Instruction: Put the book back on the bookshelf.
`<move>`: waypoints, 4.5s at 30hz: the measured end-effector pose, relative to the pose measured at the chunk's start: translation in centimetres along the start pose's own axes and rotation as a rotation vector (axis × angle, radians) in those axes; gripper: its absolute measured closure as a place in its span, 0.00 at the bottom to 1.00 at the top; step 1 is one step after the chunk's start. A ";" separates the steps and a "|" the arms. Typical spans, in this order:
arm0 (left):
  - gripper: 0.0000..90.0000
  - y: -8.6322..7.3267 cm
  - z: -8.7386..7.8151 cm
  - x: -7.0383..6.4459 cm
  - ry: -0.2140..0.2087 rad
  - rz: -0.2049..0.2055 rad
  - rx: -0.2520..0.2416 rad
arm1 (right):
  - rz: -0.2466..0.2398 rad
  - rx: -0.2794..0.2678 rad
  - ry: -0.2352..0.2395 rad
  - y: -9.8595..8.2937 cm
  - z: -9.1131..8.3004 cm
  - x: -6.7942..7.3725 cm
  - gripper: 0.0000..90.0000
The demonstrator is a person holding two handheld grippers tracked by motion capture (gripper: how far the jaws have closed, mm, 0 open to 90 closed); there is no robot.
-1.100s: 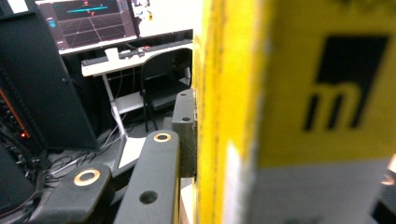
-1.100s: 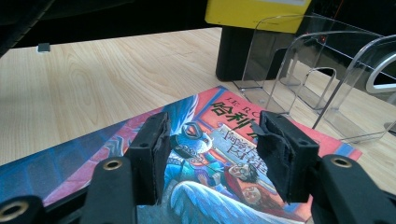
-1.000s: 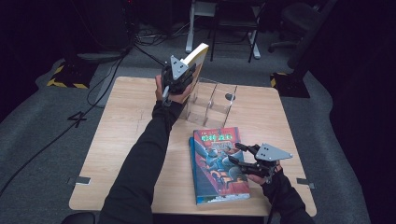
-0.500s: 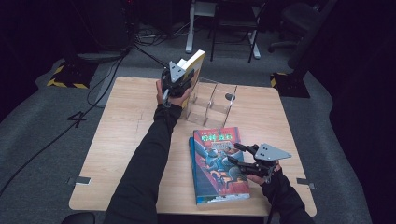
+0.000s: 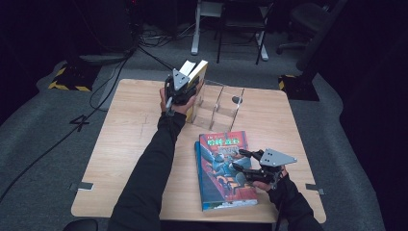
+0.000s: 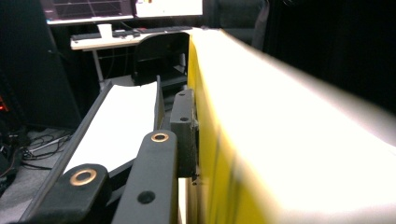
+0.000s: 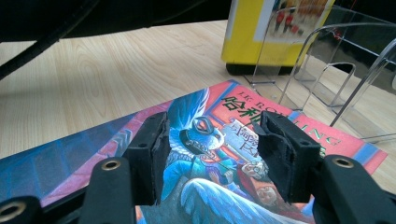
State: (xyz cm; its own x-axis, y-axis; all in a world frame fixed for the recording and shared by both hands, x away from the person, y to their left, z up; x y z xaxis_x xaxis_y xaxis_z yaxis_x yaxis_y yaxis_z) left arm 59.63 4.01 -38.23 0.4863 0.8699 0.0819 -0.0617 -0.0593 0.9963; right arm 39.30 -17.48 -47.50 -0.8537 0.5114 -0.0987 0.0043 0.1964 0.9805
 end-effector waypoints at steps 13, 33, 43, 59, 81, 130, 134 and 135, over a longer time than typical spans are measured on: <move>0.80 0.1 -0.5 0.4 -0.022 -0.005 0.039 | -0.001 0.019 0.016 -0.1 0.0 0.2 0.49; 0.57 0.1 -7.7 0.4 -0.091 0.013 -0.071 | 0.010 0.026 0.020 -0.3 0.0 0.3 0.48; 0.51 0.4 -8.6 1.2 -0.076 -0.001 -0.069 | -0.002 0.049 0.034 -0.6 0.4 0.6 0.48; 0.65 -8.8 -10.3 -0.5 -0.168 0.030 0.179 | -0.002 0.061 0.034 -0.9 0.5 0.7 0.48; 0.83 -16.2 -7.4 -0.2 -0.121 0.019 0.427 | -0.001 0.082 0.046 -1.4 0.8 0.9 0.48; 0.96 -14.9 -4.8 -1.8 -0.074 0.001 0.427 | 0.010 0.089 0.038 -1.7 0.7 0.4 0.48; 0.93 -14.6 -4.9 -2.1 -0.088 0.011 0.423 | 0.007 0.090 0.037 -1.7 0.7 0.5 0.48; 0.92 -14.6 -5.2 -2.1 -0.095 0.008 0.425 | 0.010 0.089 0.037 -1.7 0.6 0.4 0.48</move>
State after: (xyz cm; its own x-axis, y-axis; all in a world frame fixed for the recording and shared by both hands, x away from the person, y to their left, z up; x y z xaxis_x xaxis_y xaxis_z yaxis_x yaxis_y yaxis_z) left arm 55.01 5.56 -53.10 0.5662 0.8211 0.0721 0.2889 -0.2796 0.9156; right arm 39.28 -17.09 -49.30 -0.8720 0.4827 -0.0814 0.0572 0.2657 0.9623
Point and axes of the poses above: each handheld gripper's, and its own axes: z roughly forward along the jaws, y roughly out of its top, x roughly to its left, the point moved 8 cm from there along z, roughly forward along the jaws, and after that the axes turned 12 degrees about -x, right-handed, at the moved point
